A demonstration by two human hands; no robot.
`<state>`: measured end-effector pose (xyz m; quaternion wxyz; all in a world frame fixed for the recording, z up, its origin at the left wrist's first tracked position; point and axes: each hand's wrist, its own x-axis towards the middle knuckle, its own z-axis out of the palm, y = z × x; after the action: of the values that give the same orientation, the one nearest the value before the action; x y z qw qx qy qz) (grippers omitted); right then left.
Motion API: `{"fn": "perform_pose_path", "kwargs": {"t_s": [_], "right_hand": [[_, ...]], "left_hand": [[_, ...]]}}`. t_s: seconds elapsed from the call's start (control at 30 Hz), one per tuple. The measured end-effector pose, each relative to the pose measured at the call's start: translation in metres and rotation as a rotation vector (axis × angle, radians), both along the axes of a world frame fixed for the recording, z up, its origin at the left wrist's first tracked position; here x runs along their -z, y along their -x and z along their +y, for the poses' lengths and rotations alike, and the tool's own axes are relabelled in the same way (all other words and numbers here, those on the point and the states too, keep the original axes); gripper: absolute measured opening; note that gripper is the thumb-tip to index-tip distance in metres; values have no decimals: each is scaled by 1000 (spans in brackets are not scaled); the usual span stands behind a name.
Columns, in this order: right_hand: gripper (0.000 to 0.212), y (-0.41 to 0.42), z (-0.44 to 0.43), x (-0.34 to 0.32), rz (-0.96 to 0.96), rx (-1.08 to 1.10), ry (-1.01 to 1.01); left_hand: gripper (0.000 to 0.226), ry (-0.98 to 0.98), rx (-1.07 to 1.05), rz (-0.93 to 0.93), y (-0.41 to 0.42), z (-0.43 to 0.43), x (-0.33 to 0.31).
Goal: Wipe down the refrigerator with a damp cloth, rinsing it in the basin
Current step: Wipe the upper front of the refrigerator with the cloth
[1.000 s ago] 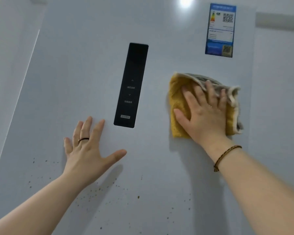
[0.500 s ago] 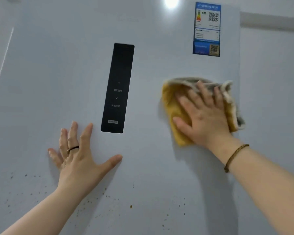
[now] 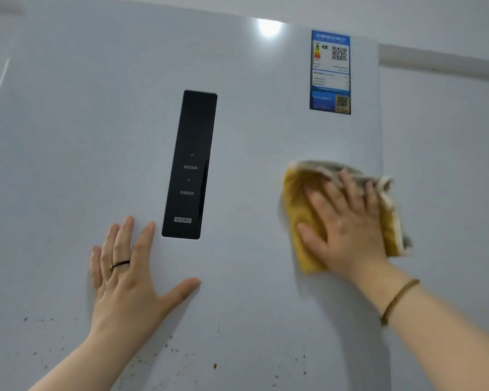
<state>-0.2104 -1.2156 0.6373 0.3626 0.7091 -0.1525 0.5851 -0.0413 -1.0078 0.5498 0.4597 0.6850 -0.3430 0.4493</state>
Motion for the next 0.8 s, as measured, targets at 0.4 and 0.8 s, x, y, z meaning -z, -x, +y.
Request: {"fn": "perform_pose_path", "kwargs": {"t_s": [0.4,0.8], "right_hand": [[59,-9,11,55,-140,-25,-177],[70,5,-7,9,-248,-139,-275]], "left_hand": [[85,1,7,-51,-9,-6,7],[83,-46,-74,-82,-8,0,6]]}}
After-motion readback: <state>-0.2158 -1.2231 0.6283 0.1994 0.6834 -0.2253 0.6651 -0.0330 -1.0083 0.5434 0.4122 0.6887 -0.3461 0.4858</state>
